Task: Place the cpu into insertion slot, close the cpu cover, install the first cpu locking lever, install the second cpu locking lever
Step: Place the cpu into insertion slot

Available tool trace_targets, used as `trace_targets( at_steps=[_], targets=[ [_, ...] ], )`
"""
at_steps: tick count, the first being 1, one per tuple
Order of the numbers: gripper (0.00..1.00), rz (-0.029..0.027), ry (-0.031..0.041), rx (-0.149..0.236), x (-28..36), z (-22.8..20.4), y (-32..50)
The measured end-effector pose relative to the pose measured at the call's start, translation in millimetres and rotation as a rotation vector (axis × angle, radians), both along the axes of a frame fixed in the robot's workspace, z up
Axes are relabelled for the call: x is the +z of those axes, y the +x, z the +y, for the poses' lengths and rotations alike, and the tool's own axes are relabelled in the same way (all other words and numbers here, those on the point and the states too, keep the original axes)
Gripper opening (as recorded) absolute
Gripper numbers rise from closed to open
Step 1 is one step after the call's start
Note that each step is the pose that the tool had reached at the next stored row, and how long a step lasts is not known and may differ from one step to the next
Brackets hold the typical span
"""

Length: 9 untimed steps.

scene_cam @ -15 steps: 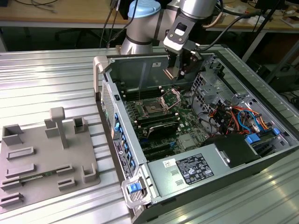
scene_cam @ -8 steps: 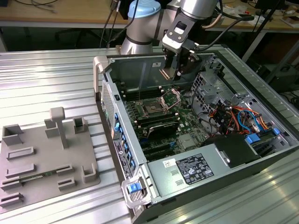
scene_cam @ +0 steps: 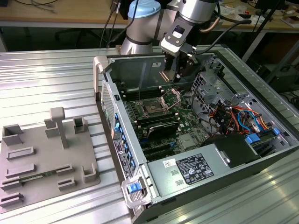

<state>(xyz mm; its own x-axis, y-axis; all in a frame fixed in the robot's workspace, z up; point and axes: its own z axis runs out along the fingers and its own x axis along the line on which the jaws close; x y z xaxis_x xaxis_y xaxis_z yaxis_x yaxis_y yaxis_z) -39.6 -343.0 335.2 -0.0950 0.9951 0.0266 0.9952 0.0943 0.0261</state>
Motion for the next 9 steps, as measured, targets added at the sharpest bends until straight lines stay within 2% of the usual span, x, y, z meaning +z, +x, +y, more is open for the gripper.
trace_targets(
  at_steps=[9],
  targets=[
    [0.55, -0.0001, 0.0000, -0.102, -16.8, -0.2, 0.0]
  ],
)
